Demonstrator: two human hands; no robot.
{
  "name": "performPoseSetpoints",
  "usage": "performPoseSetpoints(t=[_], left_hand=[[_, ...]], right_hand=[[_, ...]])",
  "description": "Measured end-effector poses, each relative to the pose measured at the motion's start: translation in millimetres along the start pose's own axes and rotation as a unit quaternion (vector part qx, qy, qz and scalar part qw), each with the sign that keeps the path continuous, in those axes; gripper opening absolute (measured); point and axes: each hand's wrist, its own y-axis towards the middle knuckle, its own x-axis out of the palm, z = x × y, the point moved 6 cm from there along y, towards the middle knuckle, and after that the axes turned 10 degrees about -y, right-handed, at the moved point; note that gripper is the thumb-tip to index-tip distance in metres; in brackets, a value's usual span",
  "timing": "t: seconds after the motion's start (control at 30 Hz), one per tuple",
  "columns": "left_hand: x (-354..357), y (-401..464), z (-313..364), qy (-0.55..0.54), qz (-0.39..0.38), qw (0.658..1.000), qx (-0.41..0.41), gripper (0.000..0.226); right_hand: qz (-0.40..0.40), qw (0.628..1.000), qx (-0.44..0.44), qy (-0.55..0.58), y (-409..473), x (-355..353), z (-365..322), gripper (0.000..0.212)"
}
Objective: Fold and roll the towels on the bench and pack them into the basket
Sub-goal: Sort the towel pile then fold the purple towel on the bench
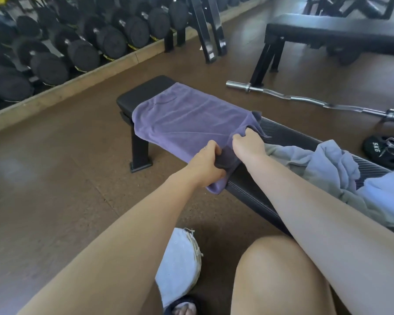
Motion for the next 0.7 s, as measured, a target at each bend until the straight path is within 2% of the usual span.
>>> performPoseSetpoints(t=[0.07,0.17,0.27,0.33,0.47,0.57,0.63,0.7], left_hand=[[-7.0,6.6,-4.3,-0.009,0.017,1.0,0.008,0.031],[-25.6,21.6,-6.7,-0.012,0.043,0.999,0.018,0.008],[-54.5,40.2,-14.1,-0.045,0.067,0.996,0.024,0.013],[-81.3,51.6,-22.3,-0.124,0.091,0.988,0.022,0.019],[-140.0,78.5,-47.7,-0.248,0.161,0.955,-0.008,0.032],[-179.9,95.6,-71.3,-0.284,0.244,0.926,-0.04,0.037],[-203.1,102.3,-86.8,-0.277,0.299,0.911,-0.061,0.031],[-219.6,106.0,-107.9,-0.299,0.358,0.879,-0.096,0.021]], right_hand=[[0.06,0.996,-0.03,-0.056,6.2,-5.8,-4.3,0.035],[0.128,0.989,-0.07,-0.038,18.1,-17.8,-20.9,0.026],[0.156,0.982,-0.105,-0.007,37.8,-25.2,-52.0,0.019],[0.162,0.978,-0.133,-0.008,50.7,-25.8,-81.9,0.015],[0.108,0.981,-0.161,0.013,93.5,6.5,-141.7,0.018],[0.035,0.99,-0.137,0.024,128.3,47.4,-178.2,0.022],[-0.003,0.99,-0.137,0.016,143.4,73.8,-201.3,0.023],[-0.056,0.986,-0.155,0.004,150.2,99.2,-222.7,0.03]])
